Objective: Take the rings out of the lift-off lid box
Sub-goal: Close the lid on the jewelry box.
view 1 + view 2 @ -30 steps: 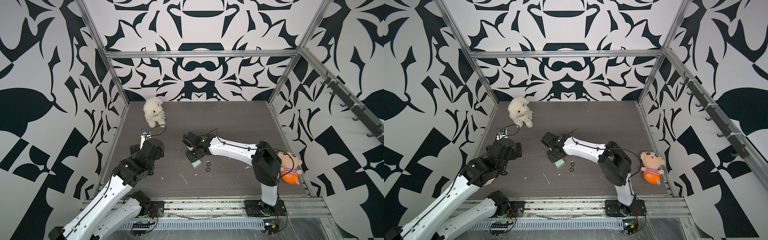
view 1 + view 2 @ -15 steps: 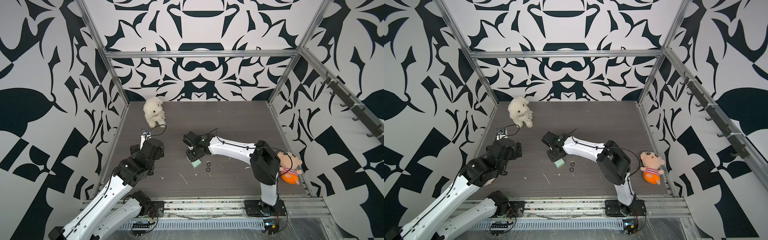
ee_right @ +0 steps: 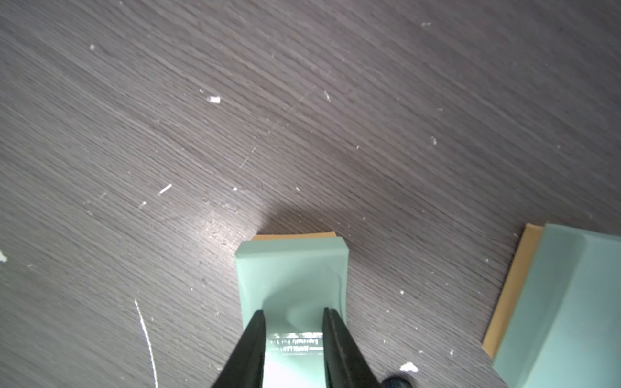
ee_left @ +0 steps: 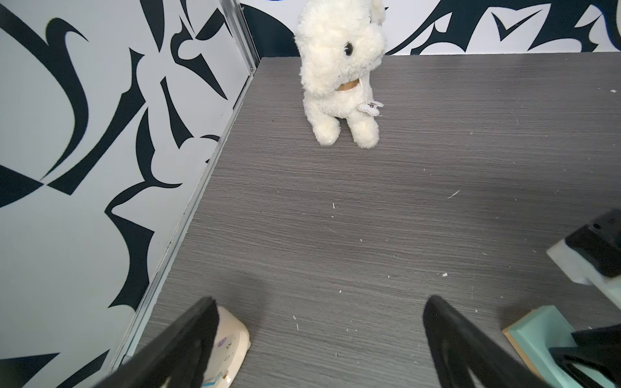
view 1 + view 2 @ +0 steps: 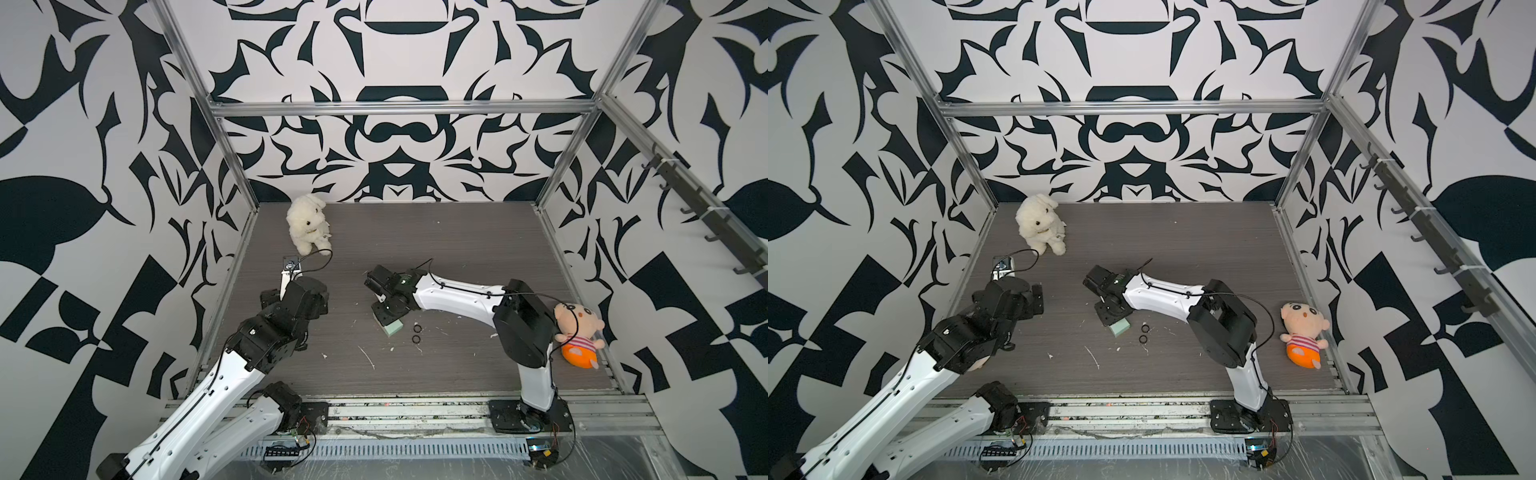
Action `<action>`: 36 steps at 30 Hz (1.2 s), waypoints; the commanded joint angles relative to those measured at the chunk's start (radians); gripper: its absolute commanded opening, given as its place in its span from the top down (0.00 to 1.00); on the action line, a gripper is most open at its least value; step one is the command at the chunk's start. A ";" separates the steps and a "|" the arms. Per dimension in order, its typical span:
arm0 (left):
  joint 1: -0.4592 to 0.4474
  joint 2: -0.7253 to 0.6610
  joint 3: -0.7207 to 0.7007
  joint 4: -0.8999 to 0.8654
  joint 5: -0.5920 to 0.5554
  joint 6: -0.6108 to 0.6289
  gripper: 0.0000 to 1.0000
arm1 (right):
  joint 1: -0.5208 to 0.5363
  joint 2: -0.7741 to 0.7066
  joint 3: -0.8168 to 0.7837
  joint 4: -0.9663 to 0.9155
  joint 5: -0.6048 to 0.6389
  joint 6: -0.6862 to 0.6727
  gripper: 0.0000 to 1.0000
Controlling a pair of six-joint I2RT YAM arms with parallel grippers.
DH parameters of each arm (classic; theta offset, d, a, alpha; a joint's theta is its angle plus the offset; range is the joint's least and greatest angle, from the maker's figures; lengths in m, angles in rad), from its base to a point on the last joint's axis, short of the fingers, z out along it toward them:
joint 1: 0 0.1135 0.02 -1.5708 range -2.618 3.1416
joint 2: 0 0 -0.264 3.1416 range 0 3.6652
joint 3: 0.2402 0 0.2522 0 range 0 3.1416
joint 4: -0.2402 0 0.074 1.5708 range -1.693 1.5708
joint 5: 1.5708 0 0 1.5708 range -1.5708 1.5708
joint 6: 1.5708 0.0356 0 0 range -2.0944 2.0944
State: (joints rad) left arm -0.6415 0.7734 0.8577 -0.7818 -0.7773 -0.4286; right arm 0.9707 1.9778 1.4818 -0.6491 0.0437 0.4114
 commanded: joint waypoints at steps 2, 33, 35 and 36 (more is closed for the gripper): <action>0.003 -0.010 -0.013 0.008 0.004 0.005 0.01 | -0.003 -0.016 -0.002 0.003 -0.005 -0.004 0.67; 0.003 -0.010 -0.014 0.010 0.005 0.005 0.01 | 0.008 0.059 0.048 -0.056 0.139 0.045 0.65; 0.003 -0.010 -0.014 0.009 0.006 0.005 0.01 | 0.008 0.035 0.066 -0.067 0.140 0.041 0.62; 0.002 -0.008 -0.014 0.008 0.004 0.005 0.00 | 0.009 0.024 0.076 -0.075 0.140 0.036 0.60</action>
State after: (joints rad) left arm -0.6415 0.7734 0.8577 -0.7818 -0.7773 -0.4286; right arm 0.9787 2.0247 1.5200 -0.6571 0.1398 0.4515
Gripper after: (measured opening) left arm 0.994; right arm 0.392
